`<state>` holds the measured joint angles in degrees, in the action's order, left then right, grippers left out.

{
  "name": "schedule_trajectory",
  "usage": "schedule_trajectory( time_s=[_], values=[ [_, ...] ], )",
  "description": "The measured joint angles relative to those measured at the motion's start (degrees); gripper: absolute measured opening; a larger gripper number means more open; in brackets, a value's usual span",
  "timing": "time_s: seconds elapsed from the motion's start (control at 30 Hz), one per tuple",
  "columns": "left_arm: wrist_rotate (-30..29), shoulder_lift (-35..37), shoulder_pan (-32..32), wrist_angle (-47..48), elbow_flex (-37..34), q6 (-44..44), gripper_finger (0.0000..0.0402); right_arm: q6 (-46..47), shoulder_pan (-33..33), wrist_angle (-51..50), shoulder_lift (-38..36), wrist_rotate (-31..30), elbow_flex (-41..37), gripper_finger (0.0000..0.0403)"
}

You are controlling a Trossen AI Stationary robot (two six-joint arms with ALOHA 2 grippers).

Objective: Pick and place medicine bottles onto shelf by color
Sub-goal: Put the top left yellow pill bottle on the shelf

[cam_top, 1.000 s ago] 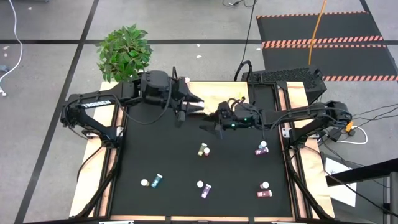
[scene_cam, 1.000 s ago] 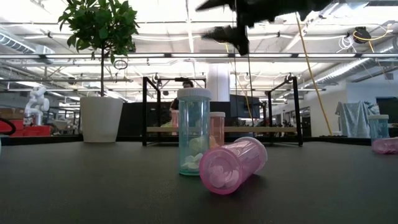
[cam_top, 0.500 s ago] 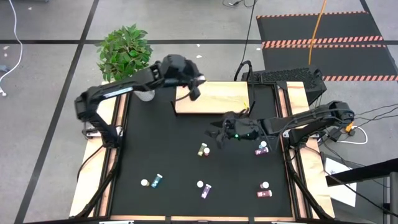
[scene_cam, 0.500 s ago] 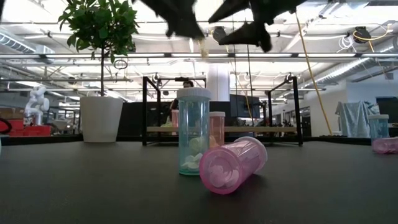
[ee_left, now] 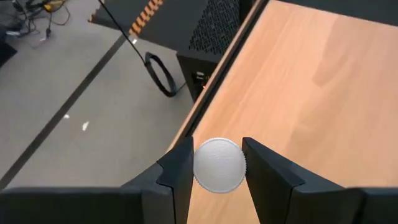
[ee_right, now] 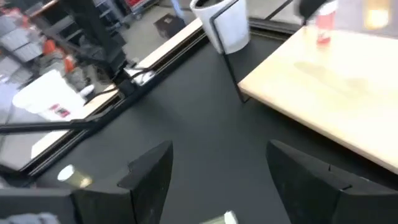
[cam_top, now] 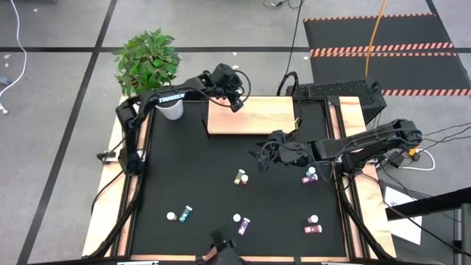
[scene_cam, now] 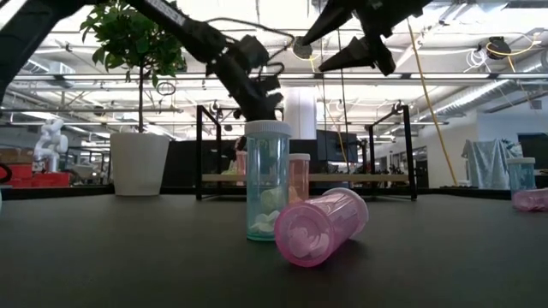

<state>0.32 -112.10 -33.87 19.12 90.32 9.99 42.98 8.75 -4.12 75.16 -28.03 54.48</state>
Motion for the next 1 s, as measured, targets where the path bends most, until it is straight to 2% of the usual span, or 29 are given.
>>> schedule_trajectory(
  time_s=[0.17,0.47,1.0],
  values=[
    [-0.66,-3.01,0.03,-1.52,0.00,-2.71,0.0131,-1.82,-1.34,-4.97,-3.13,4.14,0.00,0.0251],
    [-5.32,-3.95,-0.28,-2.52,0.09,-4.36,0.0131,-6.21,-3.90,-8.76,-8.42,5.64,0.00,0.0251],
    [-5.14,-5.72,-1.53,-2.39,0.00,-4.34,0.0131,-7.48,-5.40,-8.09,-9.01,5.55,0.00,0.0251]
  ],
)
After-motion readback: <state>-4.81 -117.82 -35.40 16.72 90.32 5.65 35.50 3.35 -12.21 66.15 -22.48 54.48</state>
